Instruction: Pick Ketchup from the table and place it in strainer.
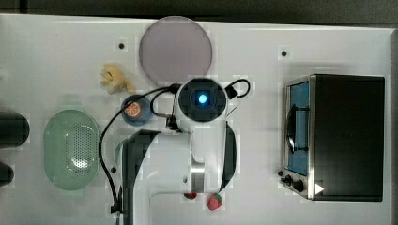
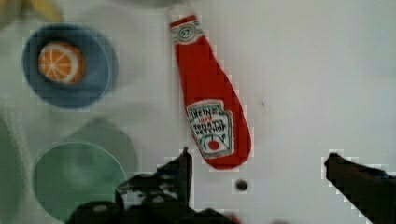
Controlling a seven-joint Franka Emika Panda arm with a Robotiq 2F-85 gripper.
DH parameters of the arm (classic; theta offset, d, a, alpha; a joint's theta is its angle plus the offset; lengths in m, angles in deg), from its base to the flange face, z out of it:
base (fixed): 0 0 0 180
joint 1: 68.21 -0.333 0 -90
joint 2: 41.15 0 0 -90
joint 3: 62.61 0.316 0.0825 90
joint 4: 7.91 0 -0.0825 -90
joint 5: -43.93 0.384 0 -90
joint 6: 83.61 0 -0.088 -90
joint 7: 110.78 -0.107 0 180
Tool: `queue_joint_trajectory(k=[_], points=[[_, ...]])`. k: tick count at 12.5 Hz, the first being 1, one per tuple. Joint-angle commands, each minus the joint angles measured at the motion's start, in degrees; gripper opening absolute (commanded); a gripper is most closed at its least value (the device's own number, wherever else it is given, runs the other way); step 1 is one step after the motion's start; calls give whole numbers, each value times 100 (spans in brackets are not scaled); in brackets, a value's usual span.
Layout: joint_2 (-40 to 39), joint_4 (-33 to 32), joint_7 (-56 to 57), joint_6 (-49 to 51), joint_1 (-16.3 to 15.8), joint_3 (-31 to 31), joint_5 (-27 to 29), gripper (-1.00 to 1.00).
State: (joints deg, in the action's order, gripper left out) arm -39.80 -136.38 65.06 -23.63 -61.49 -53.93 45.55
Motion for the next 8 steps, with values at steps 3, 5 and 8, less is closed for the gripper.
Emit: queue_joint_trajectory(k=[3,5,8], points=[[64,-739,1484,-1220,-6,-13,13,100],[-98,-1029,1484,-1536,-13,-9,-8,100],[-497,-1148,1485,-2030,-25,-8,-35,100]])
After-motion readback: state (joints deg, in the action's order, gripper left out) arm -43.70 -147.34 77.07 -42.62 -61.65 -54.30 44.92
